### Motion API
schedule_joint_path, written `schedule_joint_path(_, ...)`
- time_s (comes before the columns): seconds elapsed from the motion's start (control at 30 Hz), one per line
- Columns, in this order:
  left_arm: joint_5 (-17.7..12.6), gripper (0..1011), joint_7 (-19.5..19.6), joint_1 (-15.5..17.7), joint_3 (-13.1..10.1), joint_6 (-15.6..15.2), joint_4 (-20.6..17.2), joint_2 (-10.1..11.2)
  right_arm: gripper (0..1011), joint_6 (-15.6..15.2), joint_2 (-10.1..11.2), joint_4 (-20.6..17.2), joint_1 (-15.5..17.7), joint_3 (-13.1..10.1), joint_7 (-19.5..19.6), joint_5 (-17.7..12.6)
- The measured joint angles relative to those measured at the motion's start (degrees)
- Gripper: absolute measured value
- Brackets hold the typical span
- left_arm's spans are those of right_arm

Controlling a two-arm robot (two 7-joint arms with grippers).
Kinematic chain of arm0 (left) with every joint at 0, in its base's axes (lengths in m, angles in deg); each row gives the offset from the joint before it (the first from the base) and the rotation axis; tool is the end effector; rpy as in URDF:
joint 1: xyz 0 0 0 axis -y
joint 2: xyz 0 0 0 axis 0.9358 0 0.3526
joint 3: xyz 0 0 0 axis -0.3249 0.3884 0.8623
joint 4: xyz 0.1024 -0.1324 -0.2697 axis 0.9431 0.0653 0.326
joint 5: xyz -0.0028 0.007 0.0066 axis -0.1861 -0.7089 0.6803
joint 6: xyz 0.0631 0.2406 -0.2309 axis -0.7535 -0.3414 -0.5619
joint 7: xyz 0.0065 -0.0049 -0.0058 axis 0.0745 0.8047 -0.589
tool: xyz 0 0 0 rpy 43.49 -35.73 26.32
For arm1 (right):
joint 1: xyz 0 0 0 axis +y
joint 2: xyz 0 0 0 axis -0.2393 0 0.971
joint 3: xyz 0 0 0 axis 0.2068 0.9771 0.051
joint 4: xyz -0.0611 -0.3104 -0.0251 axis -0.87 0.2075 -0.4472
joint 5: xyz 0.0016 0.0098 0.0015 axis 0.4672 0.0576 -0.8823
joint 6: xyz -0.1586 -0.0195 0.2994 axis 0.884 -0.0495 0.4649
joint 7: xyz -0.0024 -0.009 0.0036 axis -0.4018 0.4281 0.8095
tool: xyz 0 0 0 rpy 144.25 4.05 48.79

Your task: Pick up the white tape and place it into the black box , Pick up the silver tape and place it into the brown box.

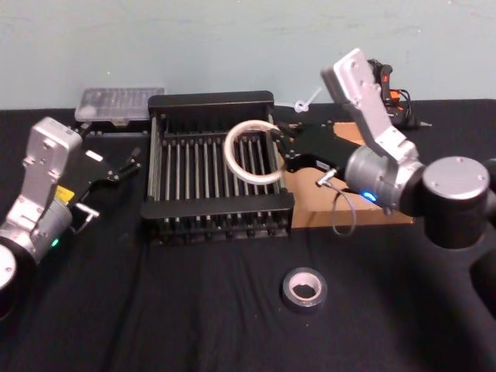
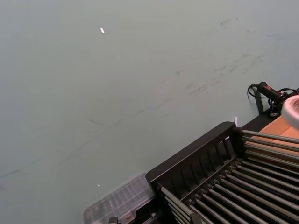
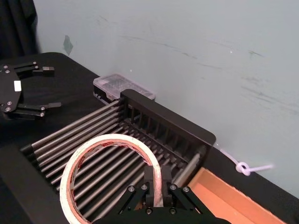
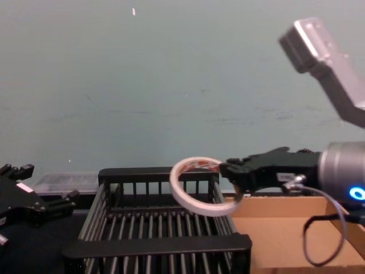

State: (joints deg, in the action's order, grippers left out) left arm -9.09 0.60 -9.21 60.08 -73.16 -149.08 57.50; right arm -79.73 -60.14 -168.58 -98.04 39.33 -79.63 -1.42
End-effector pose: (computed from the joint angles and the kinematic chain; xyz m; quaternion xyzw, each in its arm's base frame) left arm 0.3914 0.0900 -0.3301 0.1414 -0.1326 0.5800 0.7913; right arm 0.4426 0.0415 -0.2457 -0.1521 -0.0220 -0.4139 0.8973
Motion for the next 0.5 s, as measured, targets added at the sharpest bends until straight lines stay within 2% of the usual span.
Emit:
schedule_joint_path(0.3, 0.0, 1001, 0.0, 0.0, 0.0, 0.0, 0.0, 0.0, 99, 0.6, -3.0, 4.3, -3.0, 1.5, -0.5, 1.7)
schedule_joint_path(0.5, 0.0, 1001, 0.0, 0.0, 0.0, 0.0, 0.0, 0.0, 99, 0.6, -3.0, 4.3, -3.1, 1.6, -0.6, 1.8)
